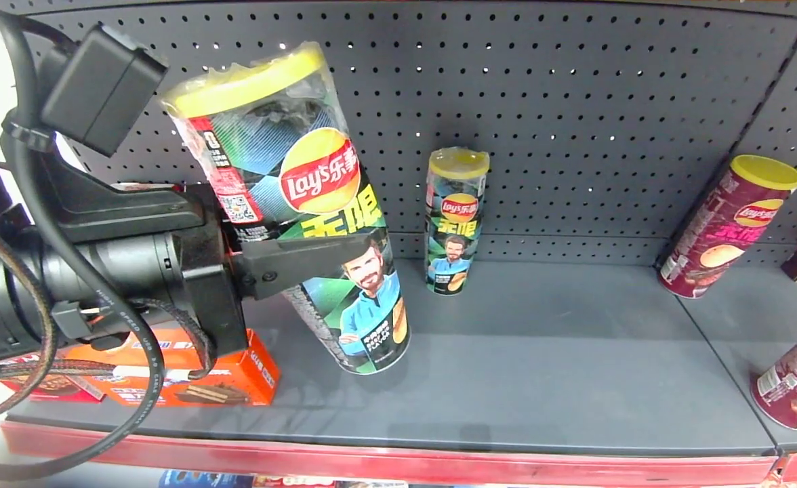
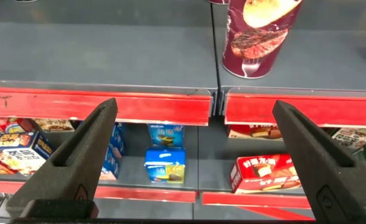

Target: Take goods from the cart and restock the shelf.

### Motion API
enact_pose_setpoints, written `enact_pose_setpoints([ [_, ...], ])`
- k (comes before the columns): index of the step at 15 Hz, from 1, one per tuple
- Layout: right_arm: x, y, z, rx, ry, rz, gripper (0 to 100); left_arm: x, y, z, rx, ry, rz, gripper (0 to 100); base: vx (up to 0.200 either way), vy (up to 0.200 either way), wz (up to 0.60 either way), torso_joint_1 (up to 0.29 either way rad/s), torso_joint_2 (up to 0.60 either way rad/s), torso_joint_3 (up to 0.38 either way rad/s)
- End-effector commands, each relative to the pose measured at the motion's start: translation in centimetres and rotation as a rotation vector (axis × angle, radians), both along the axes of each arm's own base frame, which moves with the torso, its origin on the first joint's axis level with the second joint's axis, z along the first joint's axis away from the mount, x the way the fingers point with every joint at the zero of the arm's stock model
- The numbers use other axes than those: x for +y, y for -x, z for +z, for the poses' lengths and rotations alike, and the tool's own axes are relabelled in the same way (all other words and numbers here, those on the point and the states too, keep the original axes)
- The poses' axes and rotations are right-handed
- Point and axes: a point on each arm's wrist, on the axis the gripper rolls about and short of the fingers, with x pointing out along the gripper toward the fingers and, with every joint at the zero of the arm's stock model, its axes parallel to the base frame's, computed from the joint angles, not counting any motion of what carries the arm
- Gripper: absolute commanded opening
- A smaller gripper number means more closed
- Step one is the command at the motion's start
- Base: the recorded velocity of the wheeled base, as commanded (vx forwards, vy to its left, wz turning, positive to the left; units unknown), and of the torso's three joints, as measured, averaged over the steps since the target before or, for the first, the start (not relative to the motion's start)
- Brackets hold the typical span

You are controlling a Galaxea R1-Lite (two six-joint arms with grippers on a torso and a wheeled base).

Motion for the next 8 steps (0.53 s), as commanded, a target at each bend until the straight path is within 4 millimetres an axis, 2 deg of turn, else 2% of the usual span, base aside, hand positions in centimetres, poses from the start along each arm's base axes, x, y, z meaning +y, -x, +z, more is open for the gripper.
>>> enact_pose_setpoints([
  [1, 0.0, 0.0, 0.0, 0.0, -0.001, -0.001, 100, 0.1, 0.1, -0.1, 0.002, 0.0, 0.002, 0, 0.0, 0.0, 0.0, 0.0, 0.0, 0.0],
  [6, 0.0, 0.0, 0.0, 0.003, 0.004, 0.002, 100, 0.6, -0.1, -0.5, 0.014, -0.007, 0.026, 0, 0.0, 0.0, 0.0, 0.0, 0.0, 0.0],
  [8, 0.0, -0.3, 0.2, 0.041, 0.013, 0.019, 100, 1.6, -0.6, -0.6, 0.018, -0.009, 0.08, 0, 0.0, 0.0, 0.0, 0.0, 0.0, 0.0],
])
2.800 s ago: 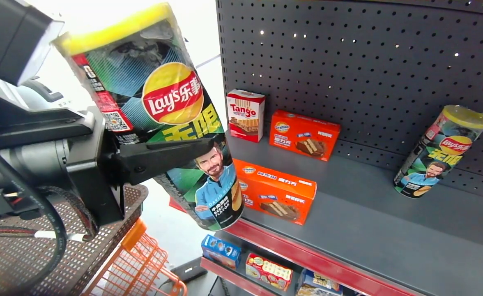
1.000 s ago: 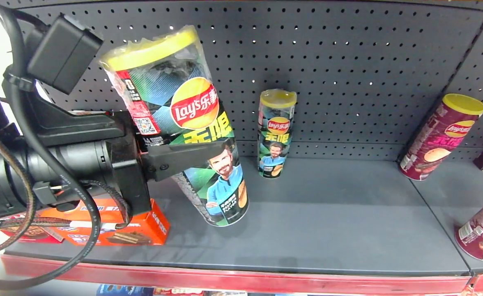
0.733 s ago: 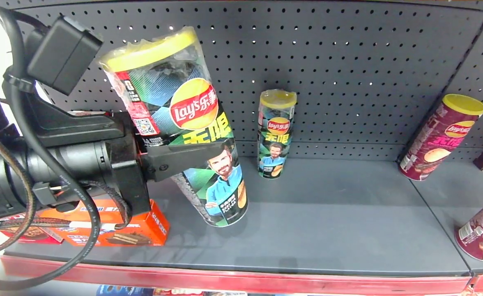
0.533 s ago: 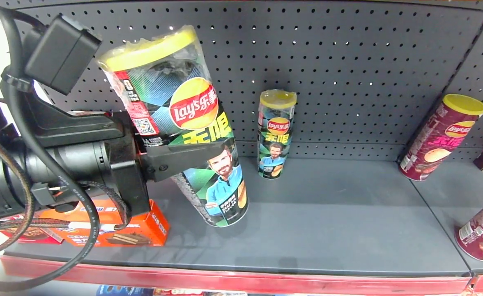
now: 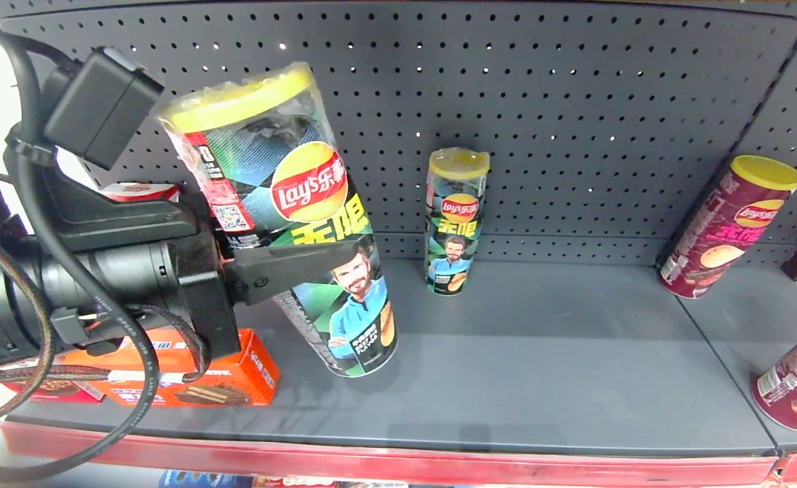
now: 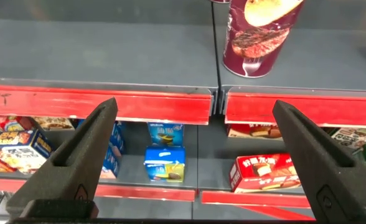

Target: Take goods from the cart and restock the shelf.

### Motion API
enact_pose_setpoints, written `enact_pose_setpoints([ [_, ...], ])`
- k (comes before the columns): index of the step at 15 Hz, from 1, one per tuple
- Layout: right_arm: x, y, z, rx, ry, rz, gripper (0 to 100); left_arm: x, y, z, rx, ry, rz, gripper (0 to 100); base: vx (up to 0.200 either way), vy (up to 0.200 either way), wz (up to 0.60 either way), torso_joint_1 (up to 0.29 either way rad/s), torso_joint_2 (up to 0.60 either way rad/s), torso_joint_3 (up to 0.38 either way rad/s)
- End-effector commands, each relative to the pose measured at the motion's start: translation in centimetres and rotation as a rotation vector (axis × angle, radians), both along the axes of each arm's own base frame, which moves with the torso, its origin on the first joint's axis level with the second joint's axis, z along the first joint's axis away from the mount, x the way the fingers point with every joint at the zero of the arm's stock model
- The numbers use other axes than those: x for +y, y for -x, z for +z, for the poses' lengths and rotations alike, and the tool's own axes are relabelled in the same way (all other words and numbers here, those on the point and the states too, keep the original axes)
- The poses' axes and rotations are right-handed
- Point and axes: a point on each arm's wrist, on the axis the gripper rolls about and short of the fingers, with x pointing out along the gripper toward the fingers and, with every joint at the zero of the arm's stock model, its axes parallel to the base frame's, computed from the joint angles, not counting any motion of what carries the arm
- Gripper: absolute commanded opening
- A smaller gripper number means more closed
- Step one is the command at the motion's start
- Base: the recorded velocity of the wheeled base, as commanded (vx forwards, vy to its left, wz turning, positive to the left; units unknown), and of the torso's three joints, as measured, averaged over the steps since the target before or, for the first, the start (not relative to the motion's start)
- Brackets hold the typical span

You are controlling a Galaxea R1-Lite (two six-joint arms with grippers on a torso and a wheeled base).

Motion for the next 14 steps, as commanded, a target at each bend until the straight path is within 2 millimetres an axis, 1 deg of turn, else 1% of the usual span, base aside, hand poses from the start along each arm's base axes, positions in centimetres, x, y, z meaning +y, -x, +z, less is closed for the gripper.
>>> enact_pose_setpoints([
  [1, 0.0, -0.3, 0.2, 0.035, 0.003, 0.036, 100, 1.2, -0.6, -0.4, 0.01, -0.007, 0.062, 0, 0.0, 0.0, 0.0, 0.0, 0.0, 0.0],
  [3, 0.0, -0.3, 0.2, 0.035, -0.001, 0.042, 100, 1.4, -0.4, -0.5, 0.015, -0.006, 0.065, 0, 0.0, 0.0, 0.0, 0.0, 0.0, 0.0],
  [4, 0.1, 0.1, 2.4, -0.027, -0.019, 0.053, 100, 1.6, -0.2, -0.7, 0.016, -0.007, 0.067, 0, 0.0, 0.0, 0.0, 0.0, 0.0, 0.0],
  [5, 0.1, 0.4, 5.8, -0.079, -0.049, 0.062, 100, 1.8, 0.0, -0.6, 0.014, -0.005, 0.07, 0, 0.0, 0.0, 0.0, 0.0, 0.0, 0.0],
  [6, 0.1, -2.0, 13.4, -0.053, -0.065, 0.08, 100, 1.9, -0.1, -0.5, 0.013, -0.003, 0.068, 0, 0.0, 0.0, 0.0, 0.0, 0.0, 0.0],
  [7, 0.3, -2.9, 15.2, -0.052, 0.014, 0.172, 100, 1.8, -0.2, -0.5, 0.007, -0.003, 0.066, 0, 0.0, 0.0, 0.0, 0.0, 0.0, 0.0],
  [10, 0.8, -4.4, 13.8, 0.035, 0.127, 0.368, 100, 1.5, -1.0, -0.3, -0.008, 0.006, 0.067, 0, 0.0, 0.0, 0.0, 0.0, 0.0, 0.0],
  [11, 1.1, -5.1, 13.9, 0.051, 0.154, 0.447, 100, 1.3, -1.4, -0.4, -0.002, 0.004, 0.067, 0, 0.0, 0.0, 0.0, 0.0, 0.0, 0.0],
  [12, 1.3, -5.4, 14.2, 0.052, 0.155, 0.512, 100, 1.2, -1.4, -0.4, -0.006, 0.004, 0.063, 0, 0.0, 0.0, 0.0, 0.0, 0.0, 0.0],
  [14, 1.9, -6.2, 15.1, 0.061, 0.157, 0.624, 100, 1.1, -1.6, -0.5, -0.012, 0.008, 0.063, 0, 0.0, 0.0, 0.0, 0.0, 0.0, 0.0],
])
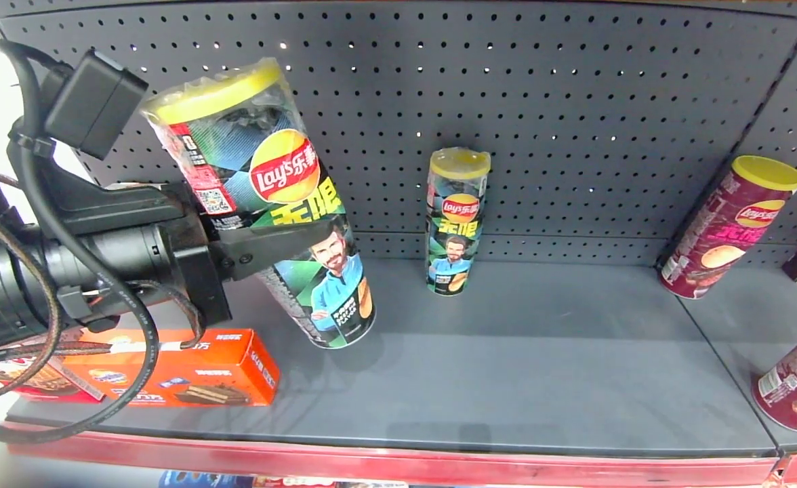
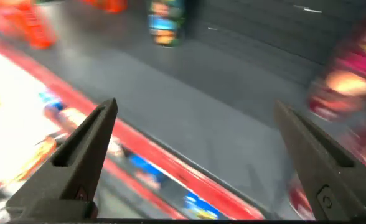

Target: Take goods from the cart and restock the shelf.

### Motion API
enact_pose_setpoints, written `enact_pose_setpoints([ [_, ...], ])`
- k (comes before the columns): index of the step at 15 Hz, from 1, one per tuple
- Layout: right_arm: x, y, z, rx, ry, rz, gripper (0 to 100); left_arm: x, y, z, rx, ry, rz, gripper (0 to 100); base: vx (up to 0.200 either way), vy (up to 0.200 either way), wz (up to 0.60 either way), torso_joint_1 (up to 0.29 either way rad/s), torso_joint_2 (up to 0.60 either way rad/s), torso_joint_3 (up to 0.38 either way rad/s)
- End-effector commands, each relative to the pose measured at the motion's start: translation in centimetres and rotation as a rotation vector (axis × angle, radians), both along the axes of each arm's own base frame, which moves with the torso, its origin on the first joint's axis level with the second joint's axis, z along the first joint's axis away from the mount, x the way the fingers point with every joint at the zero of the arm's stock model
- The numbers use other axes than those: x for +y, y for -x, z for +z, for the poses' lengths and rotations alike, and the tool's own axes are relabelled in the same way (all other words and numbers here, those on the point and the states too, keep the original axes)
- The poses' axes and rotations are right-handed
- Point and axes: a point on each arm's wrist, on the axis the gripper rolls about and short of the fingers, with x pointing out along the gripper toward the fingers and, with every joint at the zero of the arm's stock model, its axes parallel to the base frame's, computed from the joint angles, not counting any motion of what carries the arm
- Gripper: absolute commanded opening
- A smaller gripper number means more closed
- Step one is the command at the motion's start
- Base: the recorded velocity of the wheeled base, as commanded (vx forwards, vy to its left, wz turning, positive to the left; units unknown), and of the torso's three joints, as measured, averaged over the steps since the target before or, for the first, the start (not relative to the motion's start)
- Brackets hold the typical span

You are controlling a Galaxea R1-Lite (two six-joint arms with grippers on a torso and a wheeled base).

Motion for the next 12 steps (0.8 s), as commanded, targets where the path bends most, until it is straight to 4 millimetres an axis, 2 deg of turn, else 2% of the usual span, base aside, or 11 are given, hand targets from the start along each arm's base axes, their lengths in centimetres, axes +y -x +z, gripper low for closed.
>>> enact_pose_setpoints([
  [1, 1.1, -2.6, 1.2, 0.076, 0.023, 0.104, 100, -0.2, -0.4, -0.3, 0.011, -0.005, 0.0, 0, 0.0, 0.0, 0.0, 0.0, 0.0, 0.0],
  [2, 1.9, -4.2, 2.1, 0.099, 0.035, 0.136, 100, -0.3, -0.6, -0.5, 0.018, -0.008, 0.0, 0, 0.0, 0.0, 0.0, 0.0, 0.0, 0.0],
  [4, 3.0, -5.7, 3.3, 0.121, 0.043, 0.18, 100, -0.4, -0.8, -0.5, 0.021, -0.01, -0.001, 0, 0.0, 0.0, 0.0, 0.0, 0.0, 0.0],
  [7, 5.1, -7.6, 3.4, 0.176, 0.076, 0.247, 100, -0.2, -0.7, -0.6, 0.022, -0.01, 0.005, 0, 0.0, 0.0, 0.0, 0.0, 0.0, 0.0],
  [12, 7.8, -10.4, 3.8, 0.184, 0.091, 0.243, 100, -0.1, -0.7, -0.5, 0.017, -0.008, 0.008, 0, 0.0, 0.0, 0.0, 0.0, 0.0, 0.0],
])
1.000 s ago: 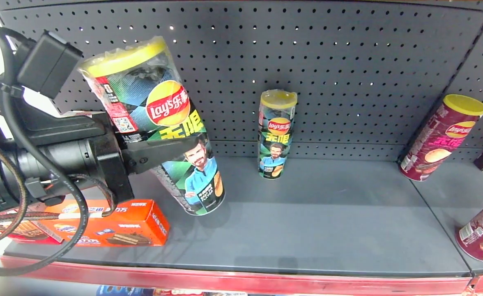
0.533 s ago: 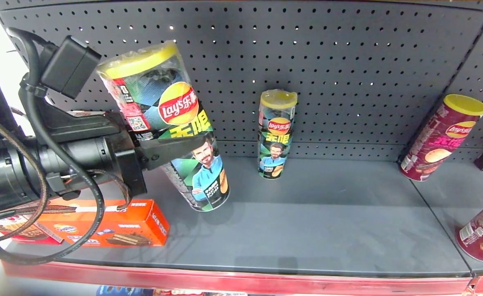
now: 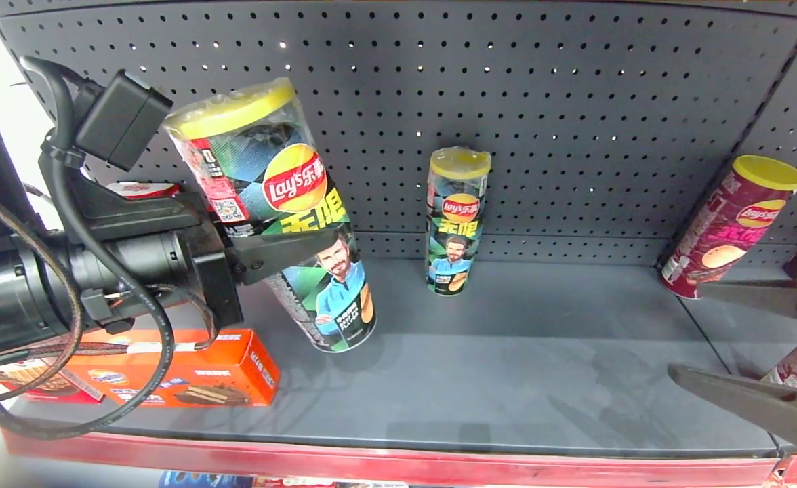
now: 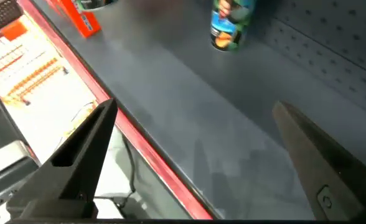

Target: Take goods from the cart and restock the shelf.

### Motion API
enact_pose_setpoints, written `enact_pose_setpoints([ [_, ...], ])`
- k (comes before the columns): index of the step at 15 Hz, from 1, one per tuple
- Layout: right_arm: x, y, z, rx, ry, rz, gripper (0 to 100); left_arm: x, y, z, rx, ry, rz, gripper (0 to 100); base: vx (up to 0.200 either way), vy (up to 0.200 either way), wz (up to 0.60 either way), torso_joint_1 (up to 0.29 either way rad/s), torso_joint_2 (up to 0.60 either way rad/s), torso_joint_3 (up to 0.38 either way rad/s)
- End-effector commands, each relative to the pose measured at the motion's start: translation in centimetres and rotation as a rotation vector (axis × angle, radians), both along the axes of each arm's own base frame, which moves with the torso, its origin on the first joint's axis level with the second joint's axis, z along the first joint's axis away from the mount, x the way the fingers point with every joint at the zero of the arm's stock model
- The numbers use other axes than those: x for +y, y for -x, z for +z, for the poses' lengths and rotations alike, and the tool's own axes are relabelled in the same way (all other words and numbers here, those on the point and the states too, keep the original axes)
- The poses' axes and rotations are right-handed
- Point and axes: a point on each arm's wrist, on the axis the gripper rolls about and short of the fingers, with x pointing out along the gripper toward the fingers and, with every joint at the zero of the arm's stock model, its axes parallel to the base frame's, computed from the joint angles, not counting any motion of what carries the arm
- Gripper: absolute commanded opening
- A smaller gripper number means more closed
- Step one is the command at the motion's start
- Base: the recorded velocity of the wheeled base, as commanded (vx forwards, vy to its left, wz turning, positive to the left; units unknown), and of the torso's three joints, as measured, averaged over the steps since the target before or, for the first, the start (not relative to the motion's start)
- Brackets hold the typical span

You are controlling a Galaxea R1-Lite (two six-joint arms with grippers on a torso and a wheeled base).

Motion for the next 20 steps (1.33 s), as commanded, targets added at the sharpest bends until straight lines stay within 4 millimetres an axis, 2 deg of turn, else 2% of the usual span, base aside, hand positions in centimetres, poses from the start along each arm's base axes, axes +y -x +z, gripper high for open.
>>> enact_pose_setpoints([
  [1, 1.9, -2.0, -0.2, 0.036, -0.013, 0.021, 100, -0.1, 0.0, 0.2, -0.005, 0.002, -0.002, 0, 0.0, 0.0, 0.0, 0.0, 0.0, 0.0],
  [4, 3.9, -5.1, 0.0, 0.031, -0.055, 0.002, 100, -0.1, -0.1, -0.1, 0.005, -0.002, -0.002, 0, 0.0, 0.0, 0.0, 0.0, 0.0, 0.0],
  [6, 5.2, -8.2, -1.2, 0.026, -0.063, -0.026, 100, -0.1, -0.2, -0.1, 0.009, -0.003, -0.001, 0, 0.0, 0.0, 0.0, 0.0, 0.0, 0.0],
  [7, 5.5, -9.1, -1.5, 0.015, -0.071, -0.028, 100, -0.1, -0.2, -0.1, 0.012, -0.004, 0.001, 0, 0.0, 0.0, 0.0, 0.0, 0.0, 0.0],
  [8, 6.0, -11.7, -2.0, -0.01, -0.087, -0.049, 100, 0.0, -0.2, -0.3, 0.019, -0.007, 0.002, 0, 0.0, 0.0, 0.0, 0.0, 0.0, 0.0],
  [10, 6.4, -14.5, -2.2, -0.023, -0.102, -0.024, 100, 0.4, -0.5, -0.3, 0.019, -0.005, 0.022, 0, 0.0, 0.0, 0.0, 0.0, 0.0, 0.0],
  [13, 6.8, -17.4, -2.0, -0.062, -0.12, 0.092, 100, 0.5, -0.5, -0.3, 0.02, -0.004, 0.03, 0, 0.0, 0.0, 0.0, 0.0, 0.0, 0.0],
  [14, 6.5, -19.0, -2.1, -0.108, -0.113, 0.148, 100, 0.5, -0.5, -0.2, 0.023, 0.0, 0.029, 0, 0.0, 0.0, 0.0, 0.0, 0.0, 0.0],
  [15, 5.7, -21.8, -2.1, -0.208, -0.117, 0.287, 100, 0.5, -0.5, -0.3, 0.034, 0.007, 0.031, 0, 0.0, 0.0, 0.0, 0.0, 0.0, 0.0],
  [17, 4.9, -23.5, -1.5, -0.248, -0.134, 0.4, 100, 0.5, -0.5, -0.3, 0.034, 0.007, 0.031, 0, 0.0, 0.0, 0.0, 0.0, 0.0, 0.0],
  [20, 5.0, -24.1, -1.8, -0.246, -0.14, 0.442, 100, 0.5, -0.5, -0.4, 0.037, 0.006, 0.031, 0, 0.0, 0.0, 0.0, 0.0, 0.0, 0.0],
])
